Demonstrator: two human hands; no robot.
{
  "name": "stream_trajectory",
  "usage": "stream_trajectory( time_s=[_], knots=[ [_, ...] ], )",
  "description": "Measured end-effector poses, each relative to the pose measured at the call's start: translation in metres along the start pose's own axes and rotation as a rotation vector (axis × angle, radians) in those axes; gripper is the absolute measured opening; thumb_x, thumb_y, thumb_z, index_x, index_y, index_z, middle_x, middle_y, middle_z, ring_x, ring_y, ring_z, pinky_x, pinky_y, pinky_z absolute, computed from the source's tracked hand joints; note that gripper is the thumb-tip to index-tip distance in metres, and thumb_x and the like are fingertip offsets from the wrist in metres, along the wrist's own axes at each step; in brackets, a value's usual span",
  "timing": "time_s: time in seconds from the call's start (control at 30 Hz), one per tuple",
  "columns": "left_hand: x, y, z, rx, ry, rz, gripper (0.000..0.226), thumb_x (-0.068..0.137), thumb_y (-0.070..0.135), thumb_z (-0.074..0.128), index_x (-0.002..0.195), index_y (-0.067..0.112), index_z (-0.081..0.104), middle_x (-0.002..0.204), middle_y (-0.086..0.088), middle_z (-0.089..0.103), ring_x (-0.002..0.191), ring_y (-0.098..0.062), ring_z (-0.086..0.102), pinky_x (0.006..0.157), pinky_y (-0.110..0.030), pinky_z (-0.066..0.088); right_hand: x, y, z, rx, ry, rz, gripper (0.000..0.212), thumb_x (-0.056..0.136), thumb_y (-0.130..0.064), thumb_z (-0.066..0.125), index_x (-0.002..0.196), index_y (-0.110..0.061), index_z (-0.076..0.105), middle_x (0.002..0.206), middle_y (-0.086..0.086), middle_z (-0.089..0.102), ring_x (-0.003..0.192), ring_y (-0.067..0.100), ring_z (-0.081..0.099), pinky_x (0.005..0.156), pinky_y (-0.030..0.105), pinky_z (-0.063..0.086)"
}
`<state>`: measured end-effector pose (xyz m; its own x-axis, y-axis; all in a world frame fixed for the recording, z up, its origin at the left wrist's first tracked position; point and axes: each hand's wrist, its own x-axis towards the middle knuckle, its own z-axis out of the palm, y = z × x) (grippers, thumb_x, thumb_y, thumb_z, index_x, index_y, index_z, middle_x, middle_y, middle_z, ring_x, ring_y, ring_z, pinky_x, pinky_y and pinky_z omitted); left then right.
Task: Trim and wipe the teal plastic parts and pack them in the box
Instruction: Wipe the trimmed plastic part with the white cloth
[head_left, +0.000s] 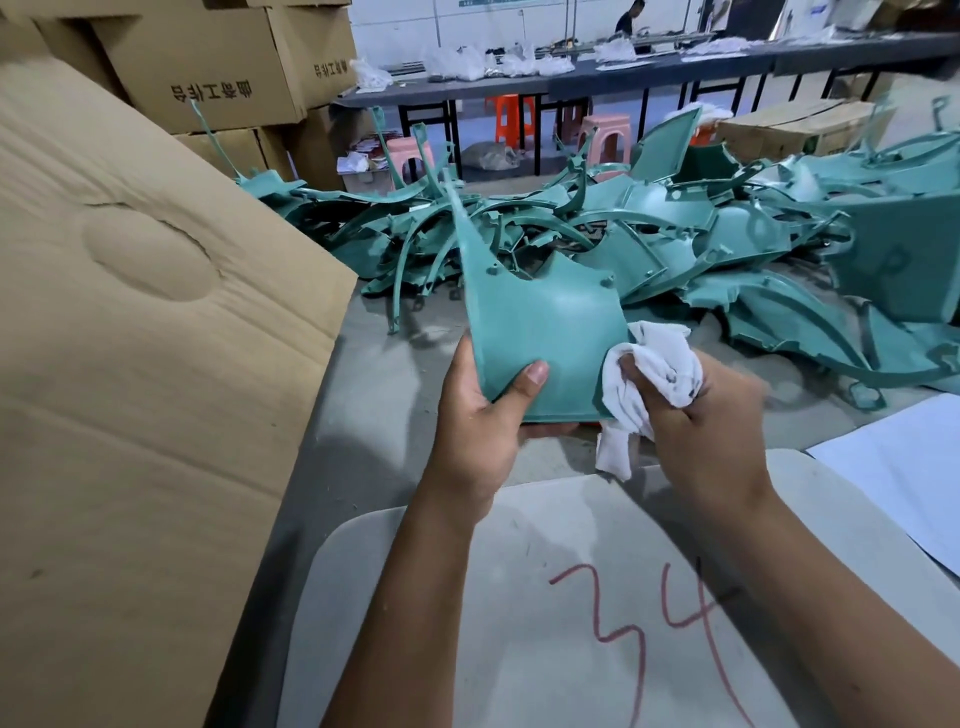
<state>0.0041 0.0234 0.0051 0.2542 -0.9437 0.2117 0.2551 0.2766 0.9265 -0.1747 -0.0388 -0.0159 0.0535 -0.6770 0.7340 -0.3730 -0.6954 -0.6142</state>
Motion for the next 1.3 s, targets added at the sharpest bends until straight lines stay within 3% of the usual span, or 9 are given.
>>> stream_trajectory(
  time_s=[0.13,0.27,0.43,0.6,0.7,0.83,1.07,1.17,1.3],
  knots=[
    [-0.005,-0.011,-0.006,0.163,-0.132,-0.011,0.035,0.098,0.005,0.062,0.127,0.025,0.059,0.123,-0.002,0.073,0.115,-0.025,0.069,0.093,-0.041,0.058,0.009,0.009,-0.011,0.163,-0.055,0.226,0.021,0.096,-0.01,0.072,0.076,-0.013,0.066,0.064,-0.02,0.059,0.058,-0.003,0.049,0.058,0.012,0.04],
    [-0.003,-0.008,-0.015,0.199,-0.038,-0.017,0.022,0.106,0.031,0.052,0.121,0.026,0.066,0.115,-0.001,0.075,0.099,-0.024,0.073,0.07,-0.035,0.061,0.01,0.003,-0.01,0.452,-0.164,0.449,0.012,0.096,-0.021,0.074,0.09,-0.012,0.069,0.069,-0.005,0.06,0.064,0.011,0.051,0.066,0.031,0.044],
    [0.002,-0.012,-0.028,0.402,0.15,0.162,0.045,0.108,0.043,0.037,0.094,0.013,0.069,0.09,0.002,0.076,0.085,-0.02,0.071,0.072,-0.043,0.059,0.01,-0.009,-0.012,0.718,-0.424,0.382,0.035,0.092,0.0,0.069,0.08,0.008,0.037,0.064,0.032,0.032,0.054,0.029,0.03,0.051,0.034,0.029],
    [0.003,-0.005,-0.015,-0.025,0.332,-0.044,0.058,0.087,0.066,0.048,0.102,0.013,0.067,0.087,-0.012,0.077,0.076,-0.025,0.075,0.059,-0.035,0.06,0.011,-0.008,-0.005,0.754,-0.201,0.462,0.021,0.096,0.008,0.063,0.085,0.01,0.045,0.066,0.027,0.044,0.058,0.021,0.043,0.054,0.03,0.042],
    [0.0,-0.004,0.001,-0.226,0.192,-0.098,0.051,0.091,0.045,0.065,0.124,0.006,0.063,0.113,-0.017,0.075,0.096,-0.028,0.073,0.074,-0.036,0.061,0.011,-0.007,0.0,0.854,0.006,0.544,0.034,0.09,-0.006,0.071,0.076,-0.003,0.04,0.058,0.013,0.046,0.05,0.017,0.046,0.05,0.023,0.045],
    [-0.005,-0.014,0.025,-0.083,0.161,-0.172,0.026,0.095,0.011,0.069,0.121,0.01,0.066,0.11,-0.006,0.078,0.096,-0.021,0.075,0.071,-0.034,0.061,0.005,-0.009,0.006,0.837,-0.001,0.558,0.038,0.095,-0.007,0.071,0.081,0.009,0.04,0.063,0.032,0.041,0.052,0.025,0.047,0.049,0.026,0.041],
    [-0.004,-0.006,0.009,-0.107,0.142,-0.234,0.033,0.1,0.009,0.059,0.133,0.01,0.06,0.126,-0.013,0.071,0.117,-0.04,0.067,0.083,-0.041,0.061,0.011,0.004,-0.005,0.258,0.206,0.406,0.032,0.095,-0.023,0.065,0.065,-0.027,0.055,0.061,-0.016,0.056,0.06,0.003,0.048,0.061,0.024,0.04],
    [-0.005,-0.006,0.008,-0.005,0.112,-0.197,0.033,0.101,0.005,0.057,0.134,0.009,0.059,0.123,-0.008,0.073,0.114,-0.03,0.069,0.083,-0.036,0.062,0.013,0.0,-0.001,0.584,0.017,0.563,0.027,0.095,-0.045,0.062,0.073,-0.032,0.071,0.071,-0.013,0.067,0.067,0.006,0.062,0.069,0.024,0.053],
    [-0.004,-0.012,0.002,0.073,0.116,-0.119,0.03,0.103,0.007,0.056,0.132,0.012,0.058,0.122,-0.004,0.074,0.11,-0.022,0.071,0.084,-0.031,0.061,0.013,-0.007,-0.005,0.789,-0.273,0.444,0.019,0.093,-0.017,0.072,0.075,-0.018,0.066,0.071,-0.002,0.07,0.057,0.024,0.057,0.06,0.023,0.054]
  ],
)
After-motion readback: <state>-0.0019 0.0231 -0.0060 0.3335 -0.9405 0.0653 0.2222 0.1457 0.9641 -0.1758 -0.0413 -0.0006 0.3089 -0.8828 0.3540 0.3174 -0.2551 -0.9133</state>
